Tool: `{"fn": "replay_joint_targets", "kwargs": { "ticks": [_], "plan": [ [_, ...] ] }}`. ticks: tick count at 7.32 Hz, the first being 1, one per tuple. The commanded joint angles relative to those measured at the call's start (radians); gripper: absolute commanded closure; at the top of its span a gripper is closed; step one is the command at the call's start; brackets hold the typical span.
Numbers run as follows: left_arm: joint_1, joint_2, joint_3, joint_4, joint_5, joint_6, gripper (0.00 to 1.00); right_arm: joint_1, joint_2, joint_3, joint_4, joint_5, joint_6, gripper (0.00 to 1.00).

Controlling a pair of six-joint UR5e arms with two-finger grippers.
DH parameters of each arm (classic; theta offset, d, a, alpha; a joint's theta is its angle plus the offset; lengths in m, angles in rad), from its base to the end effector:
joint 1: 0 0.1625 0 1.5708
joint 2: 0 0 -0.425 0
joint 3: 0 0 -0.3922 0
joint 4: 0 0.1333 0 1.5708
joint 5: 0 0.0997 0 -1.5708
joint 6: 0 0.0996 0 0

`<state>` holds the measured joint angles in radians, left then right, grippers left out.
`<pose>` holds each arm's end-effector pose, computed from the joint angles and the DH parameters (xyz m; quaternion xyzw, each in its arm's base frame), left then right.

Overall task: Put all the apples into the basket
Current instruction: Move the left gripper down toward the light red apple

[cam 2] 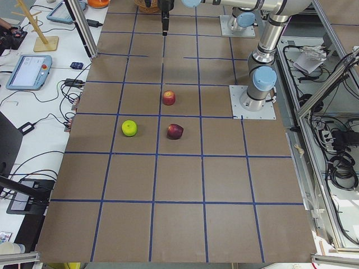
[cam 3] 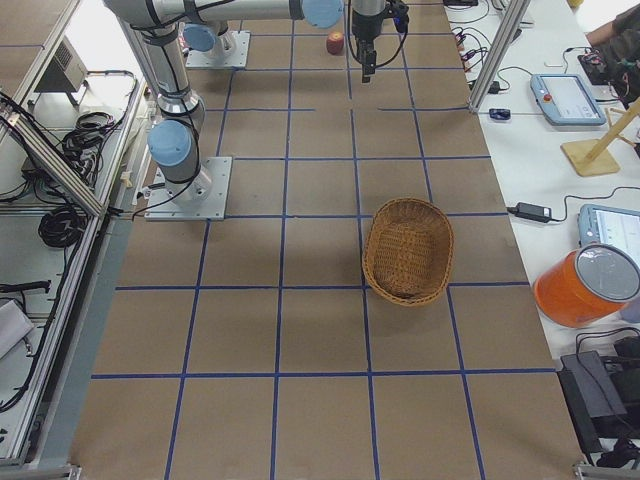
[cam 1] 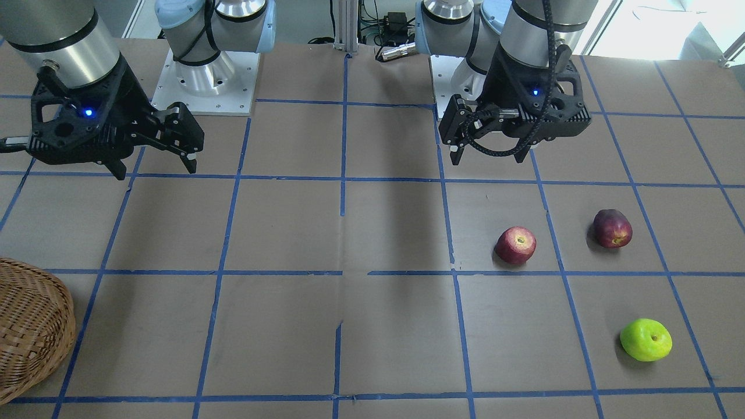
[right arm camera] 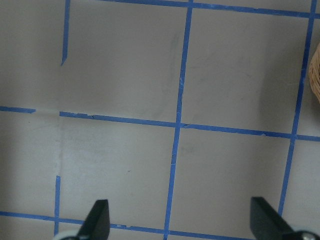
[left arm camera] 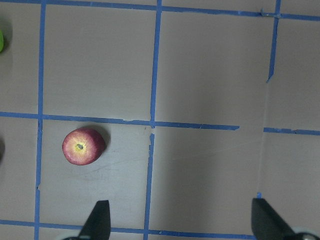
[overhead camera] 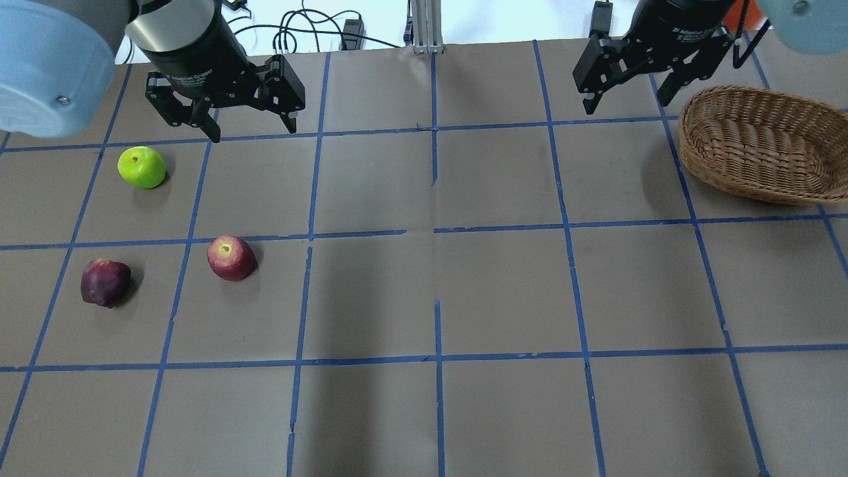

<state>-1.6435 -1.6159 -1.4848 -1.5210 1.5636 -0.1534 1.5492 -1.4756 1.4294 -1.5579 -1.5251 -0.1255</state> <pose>-0.1714 -0.5082 0.5129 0.0401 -0.9982 0.0446 0.0087 0.1263 -0.5380 0.5076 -0.0523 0.9982 -0.0183 0.0216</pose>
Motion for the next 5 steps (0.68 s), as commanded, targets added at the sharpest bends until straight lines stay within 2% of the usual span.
{"fn": "replay_joint_targets", "kwargs": {
  "ticks": [1,5],
  "plan": [
    [0.002,0.001,0.0,0.001,-0.004,0.005,0.0,0.005,0.003,0.0,-0.01,-0.001,0.004,0.0],
    [0.004,0.004,0.0,-0.005,0.012,0.006,0.0,0.005,0.009,0.002,-0.011,0.0,0.012,0.0]
  ]
}}
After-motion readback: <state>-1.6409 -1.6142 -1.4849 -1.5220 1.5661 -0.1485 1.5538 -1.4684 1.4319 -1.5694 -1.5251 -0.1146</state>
